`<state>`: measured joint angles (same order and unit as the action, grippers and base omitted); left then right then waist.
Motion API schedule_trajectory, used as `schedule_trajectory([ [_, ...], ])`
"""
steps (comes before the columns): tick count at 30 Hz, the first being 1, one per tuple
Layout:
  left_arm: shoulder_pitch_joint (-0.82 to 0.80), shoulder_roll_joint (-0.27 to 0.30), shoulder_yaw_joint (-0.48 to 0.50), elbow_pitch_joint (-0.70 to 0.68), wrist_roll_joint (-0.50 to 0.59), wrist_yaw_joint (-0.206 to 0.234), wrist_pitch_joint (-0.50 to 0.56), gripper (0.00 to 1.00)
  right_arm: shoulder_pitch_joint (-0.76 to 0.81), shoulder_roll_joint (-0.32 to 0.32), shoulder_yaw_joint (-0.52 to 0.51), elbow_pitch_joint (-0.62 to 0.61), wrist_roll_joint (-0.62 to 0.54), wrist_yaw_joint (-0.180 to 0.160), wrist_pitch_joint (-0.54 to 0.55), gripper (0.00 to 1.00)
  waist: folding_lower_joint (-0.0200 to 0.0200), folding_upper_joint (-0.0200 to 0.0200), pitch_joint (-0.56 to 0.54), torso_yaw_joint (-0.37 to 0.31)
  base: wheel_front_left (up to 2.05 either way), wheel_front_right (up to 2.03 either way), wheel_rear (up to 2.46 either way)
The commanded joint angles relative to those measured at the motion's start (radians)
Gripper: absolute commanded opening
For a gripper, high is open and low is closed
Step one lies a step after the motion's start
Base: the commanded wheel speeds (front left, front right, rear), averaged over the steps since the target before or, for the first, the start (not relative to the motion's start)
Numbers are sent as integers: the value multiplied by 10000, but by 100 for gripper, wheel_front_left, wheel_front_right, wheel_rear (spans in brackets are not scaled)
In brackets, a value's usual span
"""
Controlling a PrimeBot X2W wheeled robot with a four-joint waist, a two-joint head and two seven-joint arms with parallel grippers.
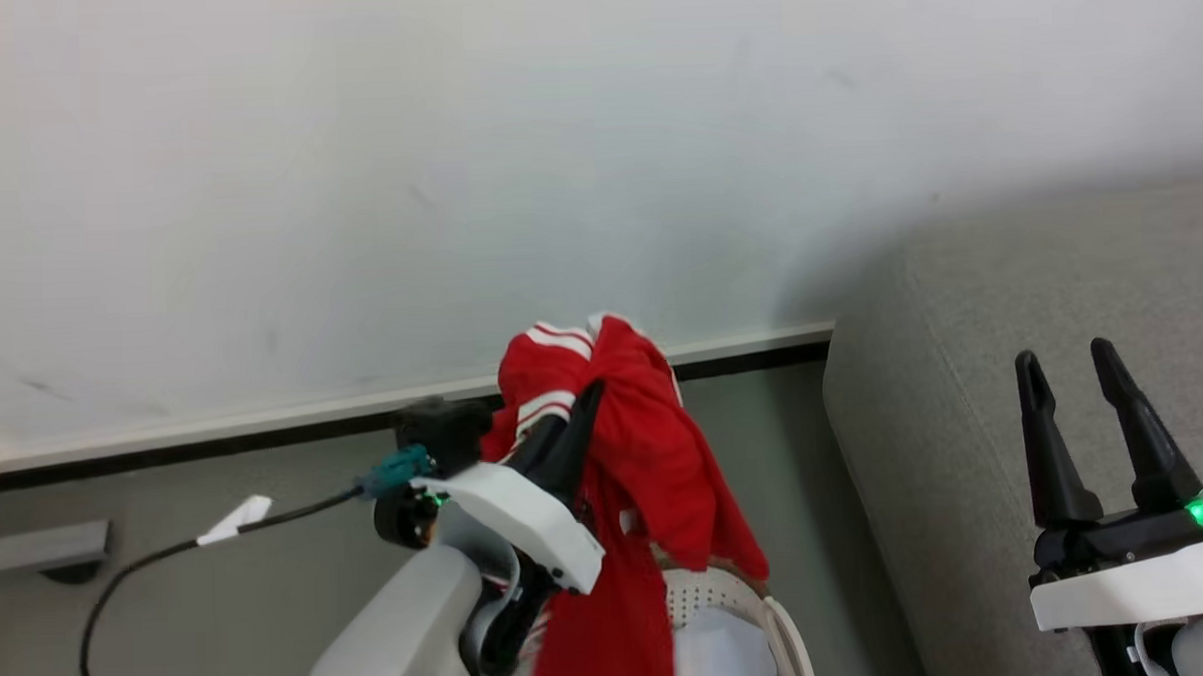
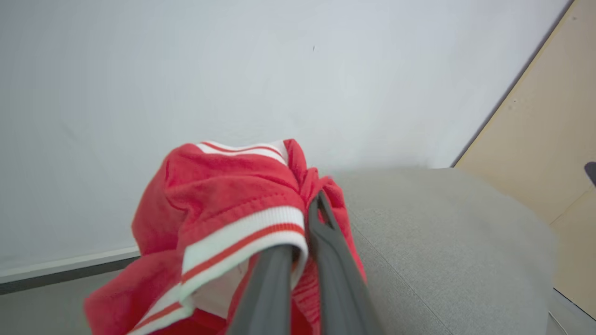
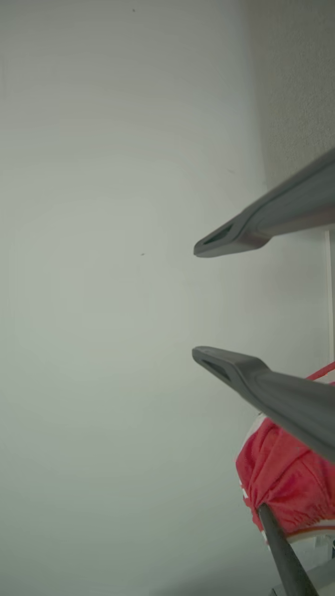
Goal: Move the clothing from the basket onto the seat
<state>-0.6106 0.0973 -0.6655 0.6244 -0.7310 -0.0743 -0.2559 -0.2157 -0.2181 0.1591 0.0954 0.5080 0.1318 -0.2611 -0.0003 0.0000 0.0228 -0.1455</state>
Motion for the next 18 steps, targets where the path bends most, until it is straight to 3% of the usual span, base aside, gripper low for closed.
schedule_trajectory([
  [1,-22,119,55,-319,92,59,63,0,149,-4,39,16,112,-21,-30,100,3,0,-193,29,0,0,0],
  [10,-747,587,264,-2438,198,741,806,0,479,24,540,162,278,-21,-30,100,3,0,-514,71,0,0,0],
  [18,-1277,705,285,-3239,265,1079,1408,0,495,40,1076,233,388,-21,-30,100,3,0,-590,-40,0,0,0],
])
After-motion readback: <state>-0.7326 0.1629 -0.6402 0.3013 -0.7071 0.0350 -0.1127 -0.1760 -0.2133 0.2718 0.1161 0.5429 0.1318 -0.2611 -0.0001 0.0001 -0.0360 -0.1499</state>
